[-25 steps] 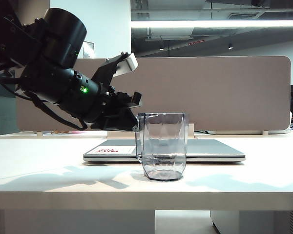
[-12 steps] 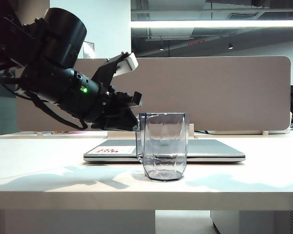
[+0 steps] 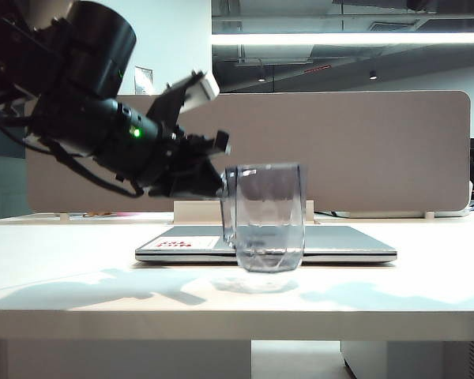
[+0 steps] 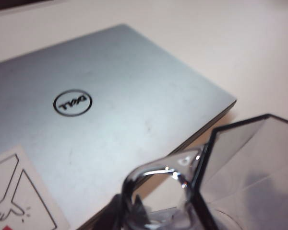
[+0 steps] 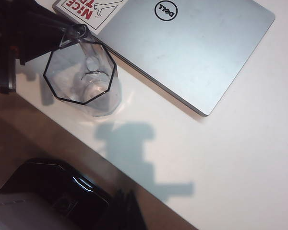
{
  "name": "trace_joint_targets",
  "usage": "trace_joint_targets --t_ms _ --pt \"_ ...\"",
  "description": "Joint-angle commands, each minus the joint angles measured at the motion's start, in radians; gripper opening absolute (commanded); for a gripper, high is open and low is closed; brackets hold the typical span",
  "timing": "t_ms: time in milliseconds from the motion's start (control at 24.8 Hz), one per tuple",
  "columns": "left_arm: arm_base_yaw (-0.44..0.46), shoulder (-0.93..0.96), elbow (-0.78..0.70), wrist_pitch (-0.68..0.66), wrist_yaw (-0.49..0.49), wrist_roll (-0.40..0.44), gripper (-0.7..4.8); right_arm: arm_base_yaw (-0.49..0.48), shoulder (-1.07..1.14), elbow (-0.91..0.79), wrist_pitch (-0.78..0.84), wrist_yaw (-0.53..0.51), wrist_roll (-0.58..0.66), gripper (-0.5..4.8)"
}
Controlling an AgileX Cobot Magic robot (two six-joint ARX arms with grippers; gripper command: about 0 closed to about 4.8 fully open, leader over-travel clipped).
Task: Pick up the water cup and place it on the left side of the laptop.
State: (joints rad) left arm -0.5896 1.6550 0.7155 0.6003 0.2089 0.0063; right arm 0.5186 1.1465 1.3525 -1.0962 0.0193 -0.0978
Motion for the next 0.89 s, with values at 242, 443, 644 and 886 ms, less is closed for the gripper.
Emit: trace_joint_targets --t_ms 242,443,644,886 --pt "0.029 -0.052 0.008 0.027 0.016 -0.006 -0.06 0.0 -0.003 0.003 0.016 0.005 0.002 -0.06" --pt "0.105 -0.12 0.008 -0.01 0.016 -0.006 -0.06 0.0 -0.003 0.003 0.016 0.005 0.002 -0.06" --pt "0.198 -0.161 0.008 -0.071 0.013 -0.006 -0.06 0.0 -0.003 0.003 0.016 0.005 0.002 -0.06" --pt "0.338 -0.163 0.008 -0.109 -0.06 -0.006 -0.06 0.0 -0.003 0.003 0.0 0.004 0.024 -0.06"
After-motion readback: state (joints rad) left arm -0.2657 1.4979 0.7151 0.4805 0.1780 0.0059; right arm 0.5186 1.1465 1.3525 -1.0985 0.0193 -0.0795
